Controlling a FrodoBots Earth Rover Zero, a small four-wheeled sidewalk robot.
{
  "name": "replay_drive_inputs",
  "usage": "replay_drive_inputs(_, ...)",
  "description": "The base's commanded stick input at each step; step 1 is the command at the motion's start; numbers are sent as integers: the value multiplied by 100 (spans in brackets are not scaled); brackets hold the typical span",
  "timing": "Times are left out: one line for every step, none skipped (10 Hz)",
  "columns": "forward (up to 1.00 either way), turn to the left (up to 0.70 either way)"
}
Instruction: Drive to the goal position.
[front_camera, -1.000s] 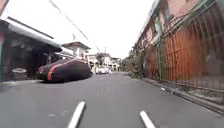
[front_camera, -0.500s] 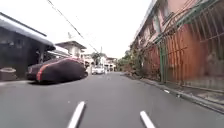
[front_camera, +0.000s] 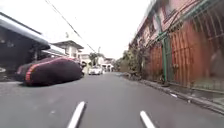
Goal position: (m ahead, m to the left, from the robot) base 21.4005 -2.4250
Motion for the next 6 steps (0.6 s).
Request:
replay_drive_inputs(100,0)
replay_drive_inputs(100,0)
replay_drive_inputs(100,-35)
replay_drive_inputs(100,-40)
replay_drive_inputs(100,-40)
replay_drive_inputs(100,-35)
